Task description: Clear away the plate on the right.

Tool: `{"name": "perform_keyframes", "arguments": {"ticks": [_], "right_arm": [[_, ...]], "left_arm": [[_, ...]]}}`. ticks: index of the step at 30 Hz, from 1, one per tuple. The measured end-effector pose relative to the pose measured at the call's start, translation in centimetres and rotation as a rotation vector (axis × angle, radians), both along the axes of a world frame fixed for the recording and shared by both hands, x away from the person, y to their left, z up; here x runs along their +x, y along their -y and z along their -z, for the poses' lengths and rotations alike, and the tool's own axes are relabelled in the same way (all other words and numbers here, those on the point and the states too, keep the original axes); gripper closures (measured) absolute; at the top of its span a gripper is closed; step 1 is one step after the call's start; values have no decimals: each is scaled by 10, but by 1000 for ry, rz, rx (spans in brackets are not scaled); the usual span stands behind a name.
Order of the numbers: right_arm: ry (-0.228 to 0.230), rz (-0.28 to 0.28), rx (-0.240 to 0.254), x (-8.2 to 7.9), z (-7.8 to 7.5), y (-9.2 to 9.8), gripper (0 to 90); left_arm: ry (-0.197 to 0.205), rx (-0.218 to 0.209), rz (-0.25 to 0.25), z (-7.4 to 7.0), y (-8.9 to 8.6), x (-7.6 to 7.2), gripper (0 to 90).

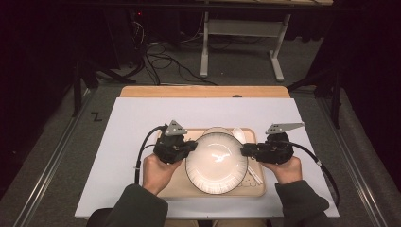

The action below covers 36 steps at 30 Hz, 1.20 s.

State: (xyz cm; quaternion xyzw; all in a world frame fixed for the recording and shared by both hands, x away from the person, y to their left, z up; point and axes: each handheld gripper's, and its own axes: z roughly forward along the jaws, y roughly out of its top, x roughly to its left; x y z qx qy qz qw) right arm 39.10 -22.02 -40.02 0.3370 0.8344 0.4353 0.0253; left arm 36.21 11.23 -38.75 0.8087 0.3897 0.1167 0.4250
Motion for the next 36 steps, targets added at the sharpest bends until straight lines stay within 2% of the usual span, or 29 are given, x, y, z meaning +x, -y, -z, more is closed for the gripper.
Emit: {"name": "perform_keyframes", "arguments": {"ticks": [3,6,12,15,16,20,24,25,27,28,29,31,34,36], "right_arm": [[28,4,-28,-6,-2,2,564],[76,30,-58,-11,-4,5,534],[122,91,-102,-18,-4,25,490],[127,134,-135,-21,2,37,480],[120,151,-146,-22,4,42,475],[137,204,-155,-27,13,61,469],[134,275,-176,-27,24,76,462],[136,288,-190,-28,25,78,457],[151,308,-176,-29,29,81,458],[153,311,-185,-29,31,82,458],[156,313,-215,-28,33,83,458],[152,326,-230,-27,36,83,458],[214,320,-266,-28,40,81,462],[235,322,-285,-29,43,77,465]], "left_arm": [[0,-14,-14,-1,-6,-2,867],[-5,-9,-25,-1,-13,-4,868],[-29,-10,-50,-2,-30,-5,866],[-32,-17,-60,-1,-37,-6,865],[-43,-28,-73,0,-44,-7,864],[-66,-40,-101,4,-56,-9,863],[-73,-47,-113,6,-61,-11,860],[-79,-53,-114,7,-62,-11,860],[-83,-58,-119,9,-66,-11,861],[-84,-63,-125,9,-68,-11,861],[-84,-64,-130,9,-69,-11,860],[-77,-59,-146,10,-73,-12,860],[-73,-53,-158,11,-78,-14,859],[-81,-55,-164,13,-80,-15,858]]}}
